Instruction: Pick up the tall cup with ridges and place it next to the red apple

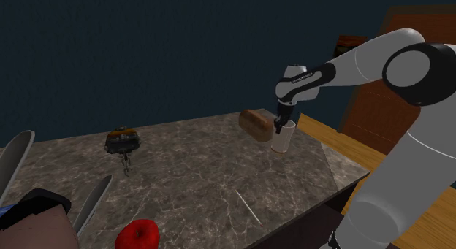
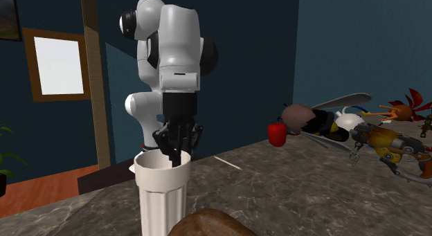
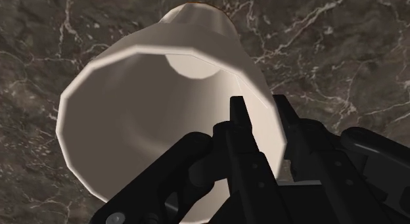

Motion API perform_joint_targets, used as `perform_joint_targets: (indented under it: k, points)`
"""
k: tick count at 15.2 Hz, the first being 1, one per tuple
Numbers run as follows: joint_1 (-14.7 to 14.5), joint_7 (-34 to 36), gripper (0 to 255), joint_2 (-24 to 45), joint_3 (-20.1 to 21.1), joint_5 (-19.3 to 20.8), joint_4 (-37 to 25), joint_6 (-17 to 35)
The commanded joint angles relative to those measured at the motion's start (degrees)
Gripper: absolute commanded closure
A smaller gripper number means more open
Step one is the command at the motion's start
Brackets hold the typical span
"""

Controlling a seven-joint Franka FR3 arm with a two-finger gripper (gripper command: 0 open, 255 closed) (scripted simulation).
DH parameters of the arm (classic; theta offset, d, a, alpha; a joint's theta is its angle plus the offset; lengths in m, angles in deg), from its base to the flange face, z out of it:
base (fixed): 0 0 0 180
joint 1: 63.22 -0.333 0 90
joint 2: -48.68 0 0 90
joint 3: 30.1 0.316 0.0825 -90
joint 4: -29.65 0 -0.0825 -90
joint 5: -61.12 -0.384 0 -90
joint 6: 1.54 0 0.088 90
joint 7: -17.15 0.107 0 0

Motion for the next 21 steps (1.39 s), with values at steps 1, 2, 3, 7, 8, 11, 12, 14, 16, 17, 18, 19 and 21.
perform_joint_targets:
  k: [1,2,3,7,8,11,12,14,16,17,18,19,21]
  points:
    - [0.0,0.15,255,-0.89,0.1,0.27,-0.86,-1.68]
    - [-0.01,0.2,255,-1.24,0.15,0.36,-1.31,-2.47]
    - [-0.02,0.25,255,-1.57,0.2,0.44,-1.77,-3.25]
    - [-0.05,0.4,255,-2.77,0.4,0.72,-3.75,-6.38]
    - [-0.06,0.42,255,-3.04,0.45,0.77,-4.27,-7.16]
    - [-0.1,0.48,255,-3.76,0.61,0.9,-5.91,-9.49]
    - [-0.11,0.49,255,-3.97,0.66,0.93,-6.48,-10.27]
    - [-0.14,0.5,255,-4.35,0.76,0.99,-7.66,-11.82]
    - [-0.17,0.5,255,-4.69,0.85,1.02,-8.88,-13.36]
    - [-0.19,0.5,255,-4.83,0.9,1.03,-9.51,-14.13]
    - [-0.2,0.49,255,-4.97,0.94,1.04,-10.16,-14.9]
    - [-0.22,0.48,255,-5.09,0.99,1.05,-10.81,-15.67]
    - [-0.26,0.44,255,-5.29,1.07,1.04,-12.15,-17.21]
